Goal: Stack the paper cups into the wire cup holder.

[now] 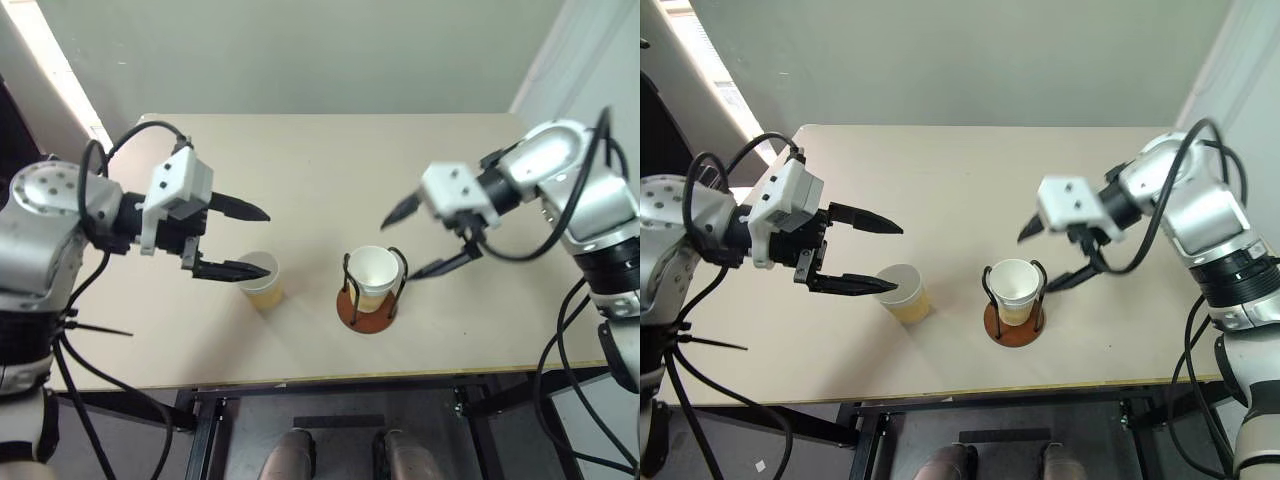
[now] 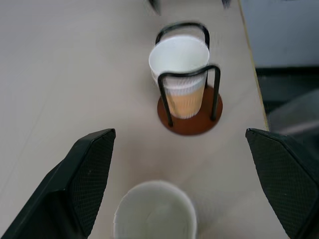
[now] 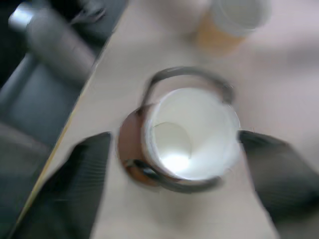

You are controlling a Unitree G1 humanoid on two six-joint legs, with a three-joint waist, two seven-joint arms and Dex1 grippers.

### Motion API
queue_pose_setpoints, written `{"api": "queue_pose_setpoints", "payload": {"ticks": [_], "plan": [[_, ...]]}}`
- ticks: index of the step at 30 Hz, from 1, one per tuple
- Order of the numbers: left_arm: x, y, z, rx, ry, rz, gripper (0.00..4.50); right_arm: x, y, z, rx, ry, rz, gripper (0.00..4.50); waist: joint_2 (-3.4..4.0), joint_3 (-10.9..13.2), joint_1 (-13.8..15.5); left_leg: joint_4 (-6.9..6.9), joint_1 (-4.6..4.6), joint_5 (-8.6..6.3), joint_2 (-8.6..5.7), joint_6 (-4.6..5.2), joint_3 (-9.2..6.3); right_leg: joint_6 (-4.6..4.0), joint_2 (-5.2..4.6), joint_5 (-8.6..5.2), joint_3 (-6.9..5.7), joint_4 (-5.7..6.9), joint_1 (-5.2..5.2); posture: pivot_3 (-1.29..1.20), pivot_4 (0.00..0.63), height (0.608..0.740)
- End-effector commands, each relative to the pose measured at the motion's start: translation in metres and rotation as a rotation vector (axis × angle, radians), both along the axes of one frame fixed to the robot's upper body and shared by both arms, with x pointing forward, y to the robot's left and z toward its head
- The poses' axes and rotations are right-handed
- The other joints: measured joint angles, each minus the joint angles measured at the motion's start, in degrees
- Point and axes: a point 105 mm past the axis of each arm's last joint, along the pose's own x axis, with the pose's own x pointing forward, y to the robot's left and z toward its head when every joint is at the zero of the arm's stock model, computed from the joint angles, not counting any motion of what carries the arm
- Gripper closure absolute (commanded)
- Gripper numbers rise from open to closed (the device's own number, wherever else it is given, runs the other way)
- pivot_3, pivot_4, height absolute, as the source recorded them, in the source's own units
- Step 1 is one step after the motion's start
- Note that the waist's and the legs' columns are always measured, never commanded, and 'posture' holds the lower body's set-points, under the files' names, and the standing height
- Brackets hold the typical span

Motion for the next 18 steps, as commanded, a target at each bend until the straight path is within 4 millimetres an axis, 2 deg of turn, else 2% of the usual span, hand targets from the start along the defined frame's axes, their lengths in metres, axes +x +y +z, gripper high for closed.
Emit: {"api": "queue_pose_setpoints", "payload": {"ticks": [1, 5, 8, 14, 18], "plan": [[0.017, 0.007, 0.011, 0.111, -0.074, -0.011, 0.00, -0.002, 0.005, 0.034, 0.268, 0.026, -0.076, 0.02, -0.02, 0.0, 0.1, 0.02, 0.01, 0.00, 0.00, 0.00, 0.00, 0.00, -0.01, 0.00, 0.00, 0.00, 0.02, 0.00, 0.150, 0.740], [0.036, 0.010, 0.003, 0.250, -0.067, -0.054, 0.00, -0.014, 0.014, 0.023, 0.307, 0.081, -0.093, 0.02, -0.03, 0.0, 0.0, -0.02, 0.00, -0.03, -0.01, 0.03, -0.01, 0.01, -0.01, -0.01, 0.00, -0.05, 0.03, 0.00, 0.150, 0.740], [0.047, 0.008, -0.010, 0.336, -0.056, -0.089, 0.00, -0.022, 0.012, 0.020, 0.328, 0.109, -0.096, 0.02, -0.03, 0.0, 0.0, 0.03, -0.21, -0.04, -0.03, 0.05, 0.00, 0.08, -0.03, 0.02, 0.02, -0.08, -0.12, 0.00, 0.150, 0.740], [0.059, 0.000, -0.029, 0.431, -0.012, -0.156, 0.00, -0.046, 0.004, 0.013, 0.290, 0.140, -0.055, 0.02, -0.03, 0.0, 0.3, 0.46, -0.84, -0.10, -0.01, 0.15, -0.05, 0.71, -0.03, 0.26, -0.11, -0.16, -0.40, 0.00, 0.150, 0.740], [0.062, 0.001, -0.043, 0.510, 0.010, -0.194, 0.00, -0.050, 0.002, 0.013, 0.286, 0.133, -0.071, 0.02, -0.03, 0.0, 0.4, 0.52, -0.88, -0.18, -0.08, 0.27, 0.00, 0.90, -0.06, 0.35, -0.06, -0.22, -0.38, 0.00, 0.150, 0.740]]}}
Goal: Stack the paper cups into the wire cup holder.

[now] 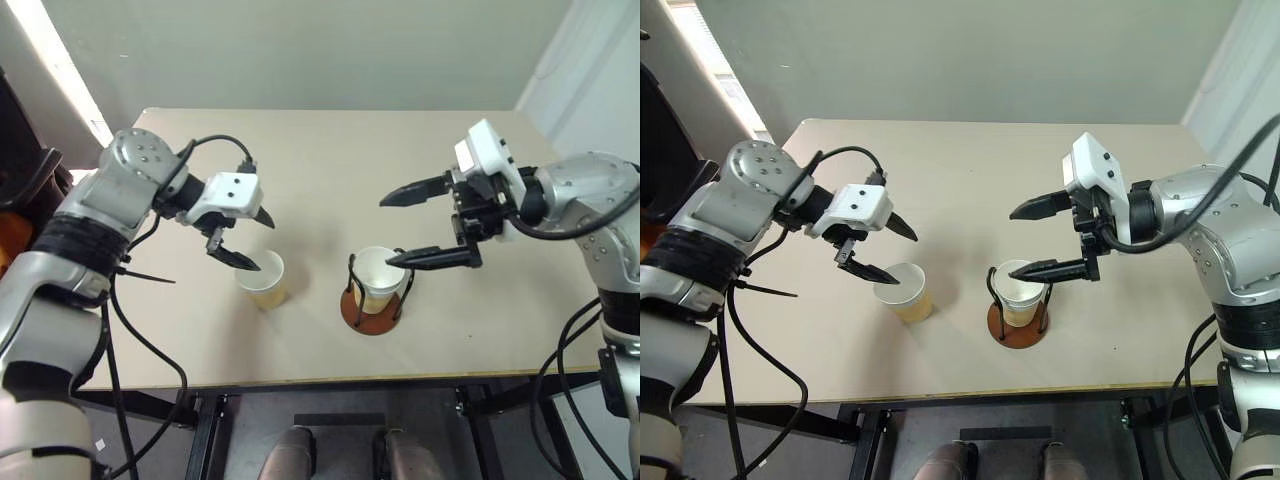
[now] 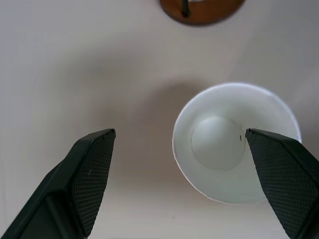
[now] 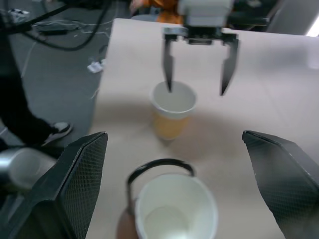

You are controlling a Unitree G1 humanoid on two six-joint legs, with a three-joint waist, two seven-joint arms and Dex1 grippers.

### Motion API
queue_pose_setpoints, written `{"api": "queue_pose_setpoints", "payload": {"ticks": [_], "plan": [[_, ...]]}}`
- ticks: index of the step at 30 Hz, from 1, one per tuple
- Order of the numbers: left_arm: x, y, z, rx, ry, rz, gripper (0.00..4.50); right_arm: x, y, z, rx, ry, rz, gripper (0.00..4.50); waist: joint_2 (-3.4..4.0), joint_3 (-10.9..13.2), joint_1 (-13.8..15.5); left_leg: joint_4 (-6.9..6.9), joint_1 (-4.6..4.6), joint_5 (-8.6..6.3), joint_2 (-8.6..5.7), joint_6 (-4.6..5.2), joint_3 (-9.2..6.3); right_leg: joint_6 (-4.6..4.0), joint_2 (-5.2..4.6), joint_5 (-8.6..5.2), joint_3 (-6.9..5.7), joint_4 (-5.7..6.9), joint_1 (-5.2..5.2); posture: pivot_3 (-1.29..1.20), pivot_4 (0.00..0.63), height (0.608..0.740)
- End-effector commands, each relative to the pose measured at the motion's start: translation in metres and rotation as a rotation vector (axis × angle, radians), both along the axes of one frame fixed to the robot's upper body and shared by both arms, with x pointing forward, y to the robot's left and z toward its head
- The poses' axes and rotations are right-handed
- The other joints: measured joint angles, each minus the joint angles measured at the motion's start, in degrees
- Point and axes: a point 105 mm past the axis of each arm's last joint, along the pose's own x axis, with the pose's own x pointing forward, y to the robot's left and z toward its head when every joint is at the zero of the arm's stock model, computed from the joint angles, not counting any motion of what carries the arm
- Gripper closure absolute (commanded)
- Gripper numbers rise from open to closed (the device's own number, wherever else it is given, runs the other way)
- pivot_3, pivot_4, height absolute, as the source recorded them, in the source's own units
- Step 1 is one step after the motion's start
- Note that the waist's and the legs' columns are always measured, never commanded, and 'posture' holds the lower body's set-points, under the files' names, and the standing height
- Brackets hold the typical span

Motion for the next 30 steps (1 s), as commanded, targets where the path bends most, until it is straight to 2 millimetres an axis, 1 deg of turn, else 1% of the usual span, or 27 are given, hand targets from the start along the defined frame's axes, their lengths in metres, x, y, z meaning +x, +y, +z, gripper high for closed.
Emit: {"api": "queue_pose_setpoints", "payload": {"ticks": [1, 6, 9, 12, 18, 19, 20, 22, 23, 25, 26, 28, 30], "plan": [[-0.002, 0.000, 0.001, 0.055, 0.006, -0.060, 0.00, -0.008, -0.004, 0.011, 0.014, -0.050, -0.009, 0.02, 0.00, 0.0, 0.0, 0.00, 0.02, 0.00, 0.00, 0.00, 0.00, 0.03, -0.01, 0.01, 0.01, 0.00, 0.01, 0.00, 0.150, 0.740], [0.002, 0.001, -0.013, 0.115, 0.028, -0.082, 0.00, -0.011, -0.010, 0.009, 0.002, -0.058, -0.047, 0.02, -0.01, 0.0, 0.1, 0.07, 0.03, 0.02, 0.00, 0.01, 0.00, 0.07, 0.00, 0.00, 0.01, 0.04, 0.05, 0.00, 0.150, 0.740], [0.004, 0.001, -0.019, 0.138, 0.040, -0.089, 0.57, -0.012, -0.014, 0.009, -0.010, -0.073, -0.072, 0.00, -0.01, 0.0, 0.2, 0.11, 0.04, 0.04, -0.03, 0.03, 0.00, 0.16, -0.01, 0.02, 0.01, 0.04, 0.10, 0.00, 0.150, 0.740], [0.005, 0.000, -0.023, 0.149, 0.047, -0.096, 1.57, -0.011, -0.021, 0.011, -0.021, -0.099, -0.116, 0.00, -0.01, 0.0, 0.2, 0.15, 0.04, 0.04, -0.06, 0.04, 0.01, 0.30, -0.03, 0.08, 0.05, 0.04, 0.11, 0.00, 0.150, 0.740], [0.006, -0.004, -0.018, 0.139, 0.037, -0.111, 3.77, -0.011, -0.039, 0.017, -0.044, -0.124, -0.197, 0.00, -0.01, 0.0, 0.4, 0.25, -0.02, -0.01, -0.14, 0.13, 0.01, 0.46, -0.06, 0.07, 0.09, 0.03, 0.13, 0.00, 0.150, 0.740], [0.008, -0.007, -0.011, 0.112, 0.021, -0.105, 4.20, -0.011, -0.044, 0.018, -0.051, -0.129, -0.222, 0.00, -0.01, 0.0, 0.4, 0.25, -0.03, -0.01, -0.15, 0.14, 0.01, 0.50, -0.07, 0.07, 0.09, 0.03, 0.13, 0.00, 0.150, 0.740], [0.010, -0.008, -0.007, 0.092, 0.010, -0.101, 4.49, -0.010, -0.048, 0.018, -0.057, -0.132, -0.238, 0.00, -0.01, 0.0, 0.5, 0.27, -0.03, -0.02, -0.17, 0.15, -0.01, 0.55, -0.07, 0.05, 0.10, 0.03, 0.15, 0.00, 0.150, 0.740], [0.009, -0.014, 0.010, 0.012, -0.008, -0.097, 4.49, -0.008, -0.061, 0.016, -0.086, -0.139, -0.302, 0.00, -0.02, 0.0, 0.6, 0.30, -0.06, -0.04, -0.18, 0.19, 0.00, 0.63, -0.09, 0.02, 0.11, 0.04, 0.16, 0.00, 0.150, 0.740], [0.006, -0.018, 0.019, -0.022, -0.017, -0.111, 4.49, -0.010, -0.067, 0.015, -0.096, -0.133, -0.324, 0.00, -0.02, 0.0, 0.7, 0.33, -0.11, -0.04, -0.18, 0.19, -0.01, 0.68, -0.09, 0.01, 0.11, 0.04, 0.16, 0.00, 0.150, 0.740], [0.002, -0.021, 0.029, -0.057, -0.027, -0.132, 4.49, -0.014, -0.074, 0.015, -0.107, -0.127, -0.344, 0.00, -0.02, 0.0, 0.8, 0.45, -0.20, -0.10, -0.19, 0.23, -0.01, 0.81, -0.10, -0.01, 0.13, 0.04, 0.14, 0.00, 0.150, 0.740], [0.002, -0.027, 0.040, -0.088, -0.049, -0.140, 4.49, -0.020, -0.079, 0.019, -0.093, -0.122, -0.346, 0.00, -0.02, 0.0, 0.7, 0.54, -0.25, -0.11, -0.21, 0.21, 0.01, 0.92, -0.11, -0.05, 0.14, 0.05, 0.15, 0.00, 0.150, 0.740], [0.001, -0.044, 0.069, -0.184, -0.081, -0.166, 4.49, -0.036, -0.086, 0.033, -0.025, -0.163, -0.315, 0.00, -0.02, 0.0, 1.0, 0.69, -0.35, -0.12, -0.27, 0.19, 0.04, 1.08, -0.12, -0.15, 0.15, 0.06, 0.16, 0.00, 0.150, 0.740], [-0.008, -0.065, 0.093, -0.290, -0.069, -0.213, 4.49, -0.048, -0.094, 0.038, 0.005, -0.178, -0.321, 0.00, -0.03, 0.0, 1.4, 0.85, -0.47, -0.13, -0.37, 0.17, 0.01, 1.19, -0.15, -0.24, 0.20, 0.08, 0.15, 0.00, 0.150, 0.740]]}}
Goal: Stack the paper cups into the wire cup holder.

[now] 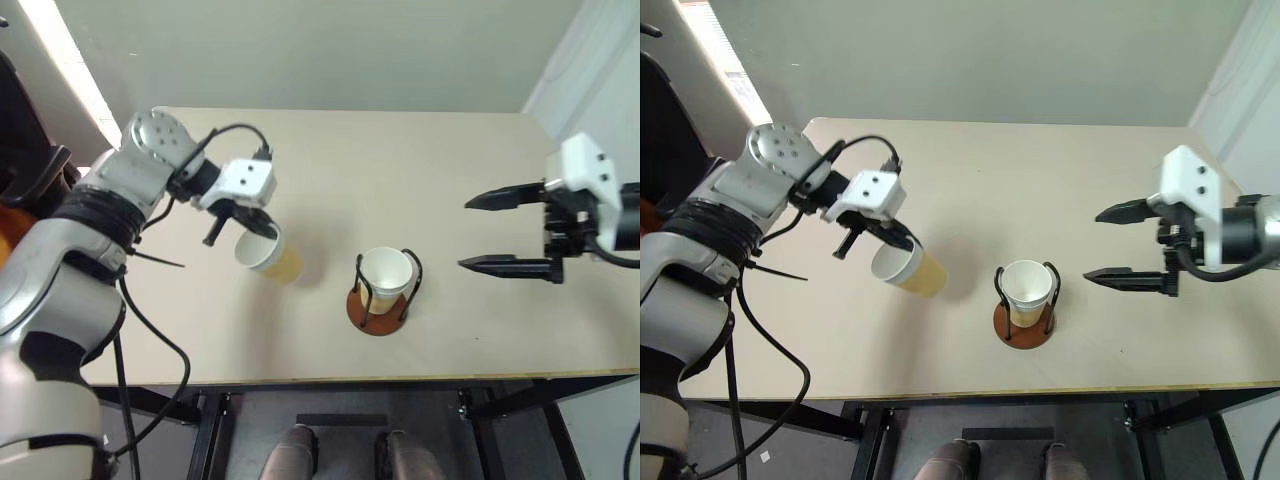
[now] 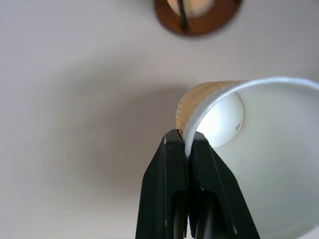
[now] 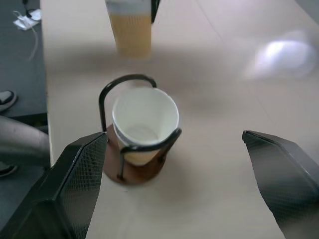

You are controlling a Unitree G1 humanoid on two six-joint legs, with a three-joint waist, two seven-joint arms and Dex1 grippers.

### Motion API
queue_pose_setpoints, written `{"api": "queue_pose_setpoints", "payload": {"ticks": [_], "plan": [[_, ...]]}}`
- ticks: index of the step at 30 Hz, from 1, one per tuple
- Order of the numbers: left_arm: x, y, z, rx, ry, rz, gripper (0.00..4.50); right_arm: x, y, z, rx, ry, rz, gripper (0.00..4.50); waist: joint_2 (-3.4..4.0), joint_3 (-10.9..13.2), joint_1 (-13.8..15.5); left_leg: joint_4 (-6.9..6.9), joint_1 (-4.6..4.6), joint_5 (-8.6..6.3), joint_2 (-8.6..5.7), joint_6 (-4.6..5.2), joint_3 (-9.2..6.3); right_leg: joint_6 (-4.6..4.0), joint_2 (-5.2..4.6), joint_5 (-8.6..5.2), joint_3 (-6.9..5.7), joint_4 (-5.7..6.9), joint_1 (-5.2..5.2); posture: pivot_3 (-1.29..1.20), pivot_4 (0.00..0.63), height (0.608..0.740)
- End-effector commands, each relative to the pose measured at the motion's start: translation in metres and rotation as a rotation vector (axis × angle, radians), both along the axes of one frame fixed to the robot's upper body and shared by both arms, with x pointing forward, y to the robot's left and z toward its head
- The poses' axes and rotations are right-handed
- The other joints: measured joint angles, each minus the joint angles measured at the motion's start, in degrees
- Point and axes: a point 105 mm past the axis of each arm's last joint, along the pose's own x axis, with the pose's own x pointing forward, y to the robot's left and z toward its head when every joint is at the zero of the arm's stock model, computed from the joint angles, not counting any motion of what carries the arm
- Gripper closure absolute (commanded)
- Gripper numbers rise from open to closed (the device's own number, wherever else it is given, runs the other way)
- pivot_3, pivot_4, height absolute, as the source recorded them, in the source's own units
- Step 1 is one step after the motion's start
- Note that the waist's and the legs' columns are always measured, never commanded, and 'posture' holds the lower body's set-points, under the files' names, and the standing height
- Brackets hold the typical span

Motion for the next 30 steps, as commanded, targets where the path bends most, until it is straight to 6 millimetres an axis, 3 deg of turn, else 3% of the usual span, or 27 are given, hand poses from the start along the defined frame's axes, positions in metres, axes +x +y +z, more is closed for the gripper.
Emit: {"api": "queue_pose_setpoints", "payload": {"ticks": [1, 6, 12, 18, 24, 30], "plan": [[-0.020, -0.035, 0.055, -0.178, -0.004, -0.130, 4.49, -0.027, -0.010, 0.023, 0.032, -0.103, 0.009, 0.00, 0.00, 0.0, 0.5, 0.09, -0.13, -0.01, -0.04, -0.02, -0.11, 0.08, -0.06, -0.05, 0.03, -0.02, 0.00, 0.00, 0.150, 0.740], [-0.043, -0.078, 0.082, -0.251, 0.041, -0.287, 4.49, -0.030, -0.020, 0.011, 0.022, -0.079, -0.065, 0.00, 0.02, 0.0, 0.6, 0.37, -0.17, -0.37, -0.19, 0.15, 0.19, 0.28, -0.19, -0.11, 0.11, -0.39, 0.17, 0.00, 0.150, 0.740], [-0.038, -0.122, 0.076, -0.142, 0.019, -0.339, 4.49, -0.028, -0.011, 0.006, 0.033, -0.082, -0.053, 0.00, 0.08, 0.1, 0.6, 0.55, -0.12, -0.47, -0.14, 0.37, 0.66, 0.96, -0.25, 0.25, 0.31, -0.77, 0.33, 0.00, 0.150, 0.740], [-0.039, -0.139, 0.049, -0.045, 0.030, -0.408, 4.49, -0.030, -0.014, 0.006, 0.026, -0.085, -0.077, 0.00, 0.16, 0.1, 0.6, 0.92, -0.16, -0.57, -0.08, 0.55, 0.98, 1.28, -0.25, 0.32, 0.52, -0.84, 0.35, 0.00, 0.150, 0.740], [-0.037, -0.145, 0.029, 0.037, 0.019, -0.442, 4.49, -0.036, -0.026, 0.008, 0.000, -0.082, -0.140, 0.00, 0.23, 0.1, 1.1, 1.19, -0.27, -0.71, -0.14, 0.76, 1.02, 1.45, -0.27, 0.25, 0.59, -0.84, 0.39, 0.00, 0.150, 0.740], [-0.033, -0.149, 0.015, 0.114, -0.010, -0.464, 4.49, -0.041, -0.026, 0.009, -0.004, -0.092, -0.160, 0.00, 0.22, 0.1, 1.3, 1.27, -0.31, -0.77, -0.18, 0.87, 1.05, 1.51, -0.31, 0.29, 0.60, -0.87, 0.41, 0.00, 0.150, 0.740]]}}
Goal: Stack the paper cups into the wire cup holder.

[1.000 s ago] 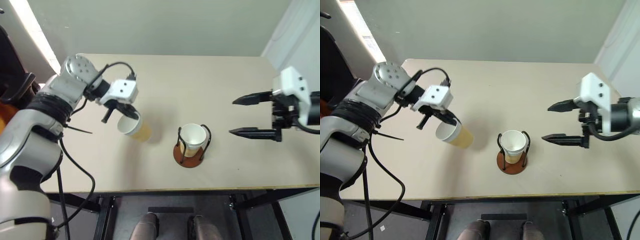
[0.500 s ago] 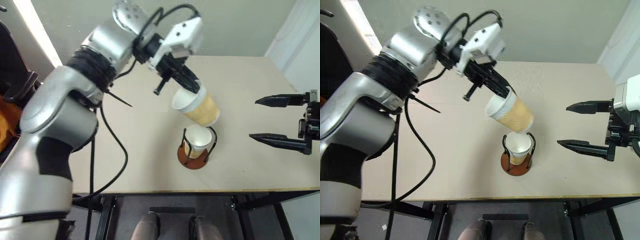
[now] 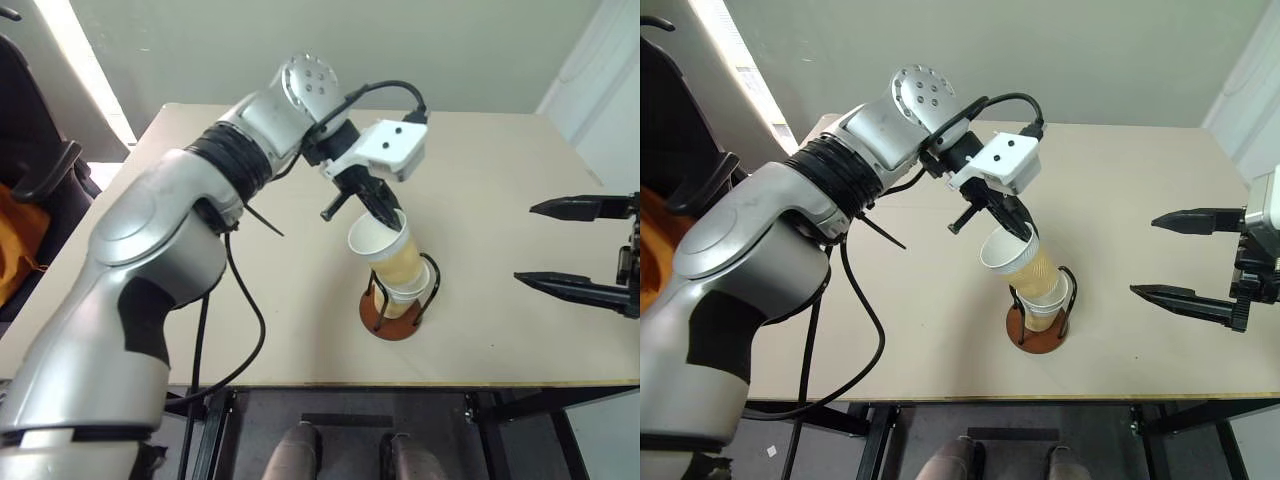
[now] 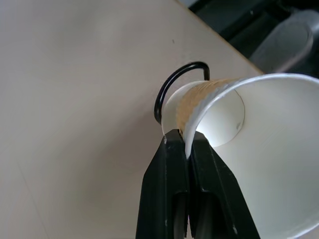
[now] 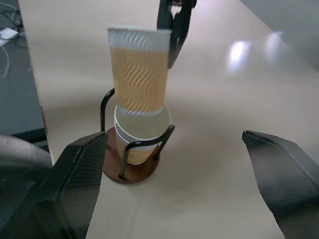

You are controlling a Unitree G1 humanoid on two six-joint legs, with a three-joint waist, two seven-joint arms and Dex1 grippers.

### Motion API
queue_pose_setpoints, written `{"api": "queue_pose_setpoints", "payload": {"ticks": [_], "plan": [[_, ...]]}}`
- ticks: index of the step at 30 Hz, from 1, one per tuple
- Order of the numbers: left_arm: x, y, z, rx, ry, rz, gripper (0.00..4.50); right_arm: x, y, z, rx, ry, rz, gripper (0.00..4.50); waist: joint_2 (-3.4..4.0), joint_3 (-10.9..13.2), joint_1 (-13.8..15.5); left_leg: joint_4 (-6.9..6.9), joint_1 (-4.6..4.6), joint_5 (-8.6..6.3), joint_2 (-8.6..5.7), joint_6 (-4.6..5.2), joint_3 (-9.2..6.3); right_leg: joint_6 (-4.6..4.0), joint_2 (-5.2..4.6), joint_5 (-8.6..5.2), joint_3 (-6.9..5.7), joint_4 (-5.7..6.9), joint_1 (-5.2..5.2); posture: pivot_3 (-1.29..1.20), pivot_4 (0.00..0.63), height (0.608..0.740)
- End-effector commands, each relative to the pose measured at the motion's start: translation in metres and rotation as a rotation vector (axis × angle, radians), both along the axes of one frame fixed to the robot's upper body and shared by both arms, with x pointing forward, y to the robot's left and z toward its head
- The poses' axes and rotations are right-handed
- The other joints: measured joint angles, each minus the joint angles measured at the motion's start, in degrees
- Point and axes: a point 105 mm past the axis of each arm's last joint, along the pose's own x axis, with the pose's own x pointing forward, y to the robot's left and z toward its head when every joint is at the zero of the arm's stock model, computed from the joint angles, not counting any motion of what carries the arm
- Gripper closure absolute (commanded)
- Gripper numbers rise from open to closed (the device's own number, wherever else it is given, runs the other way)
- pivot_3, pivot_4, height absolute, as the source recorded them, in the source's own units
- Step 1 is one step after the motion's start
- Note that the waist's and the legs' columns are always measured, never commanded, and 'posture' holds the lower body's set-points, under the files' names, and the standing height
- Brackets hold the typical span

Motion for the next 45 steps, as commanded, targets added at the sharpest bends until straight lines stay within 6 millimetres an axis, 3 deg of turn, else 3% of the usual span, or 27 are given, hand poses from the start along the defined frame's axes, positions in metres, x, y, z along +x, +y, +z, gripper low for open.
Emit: {"api": "queue_pose_setpoints", "payload": {"ticks": [1, 15, 18, 23, 28, 34, 37, 40, 45], "plan": [[-0.003, -0.002, 0.000, 0.037, -0.032, -0.053, 4.49, -0.008, 0.000, 0.009, -0.021, -0.048, -0.018, 0.00, 0.00, 0.0, 0.1, 0.00, 0.01, -0.01, -0.01, 0.01, 0.02, 0.01, 0.03, 0.01, -0.01, 0.00, 0.01, 0.00, 0.150, 0.740], [0.001, -0.015, -0.012, 0.136, -0.136, -0.108, 4.49, -0.016, 0.001, 0.007, -0.023, -0.061, -0.061, 0.00, 0.01, 0.0, 0.2, 0.10, 0.11, -0.09, -0.01, 0.15, 0.12, 0.09, 0.04, 0.03, 0.07, 0.03, 0.10, 0.00, 0.150, 0.740], [0.001, -0.016, -0.012, 0.142, -0.148, -0.116, 3.89, -0.017, 0.001, 0.007, -0.022, -0.064, -0.064, 0.00, 0.01, 0.0, 0.2, 0.12, 0.11, -0.10, -0.01, 0.17, 0.12, 0.10, 0.04, 0.04, 0.07, 0.03, 0.11, 0.00, 0.150, 0.740], [-0.001, -0.020, -0.010, 0.120, -0.157, -0.138, 2.17, -0.016, 0.001, 0.006, -0.020, -0.065, -0.066, 0.00, 0.01, 0.0, 0.2, 0.27, 0.09, -0.17, -0.01, 0.28, 0.12, 0.17, 0.05, 0.02, 0.08, 0.02, 0.17, 0.00, 0.150, 0.740], [-0.001, -0.023, -0.006, 0.087, -0.155, -0.135, 2.17, -0.015, 0.001, 0.006, -0.019, -0.060, -0.056, 0.00, 0.01, 0.0, 0.2, 0.36, 0.09, -0.23, -0.01, 0.36, 0.15, 0.21, 0.05, 0.00, 0.10, 0.05, 0.19, 0.00, 0.150, 0.740], [0.005, -0.017, 0.016, -0.035, -0.133, -0.054, 2.17, -0.005, 0.002, 0.009, -0.021, -0.050, -0.011, 0.00, 0.03, 0.0, 0.2, 0.58, 0.09, -0.35, -0.02, 0.49, 0.22, 0.31, 0.06, -0.01, 0.19, 0.05, 0.25, 0.00, 0.150, 0.740], [0.021, 0.028, 0.026, -0.166, -0.063, 0.099, 2.17, 0.012, 0.006, 0.002, -0.009, -0.014, 0.040, 0.00, 0.18, -0.1, -0.5, 0.76, 0.10, -0.44, -0.03, 0.56, 0.27, 0.39, 0.08, -0.04, 0.31, 0.07, 0.28, 0.00, 0.150, 0.740], [0.026, 0.068, 0.023, -0.234, 0.007, 0.210, 2.17, 0.025, 0.001, -0.004, 0.000, 0.005, 0.038, 0.00, 0.30, -0.2, -1.6, 0.67, 0.41, -0.51, -0.04, 0.59, 0.60, 0.59, 0.26, -0.11, 0.88, 0.12, 0.26, 0.00, 0.150, 0.740], [0.008, 0.154, 0.018, -0.346, 0.138, 0.439, 2.17, 0.046, -0.017, -0.007, 0.016, 0.022, -0.013, 0.00, 0.39, -0.2, -2.1, 0.70, 0.58, -0.53, -0.10, 0.63, 0.92, 0.77, 0.35, -0.25, 1.14, 0.36, 0.18, 0.00, 0.150, 0.740]]}}
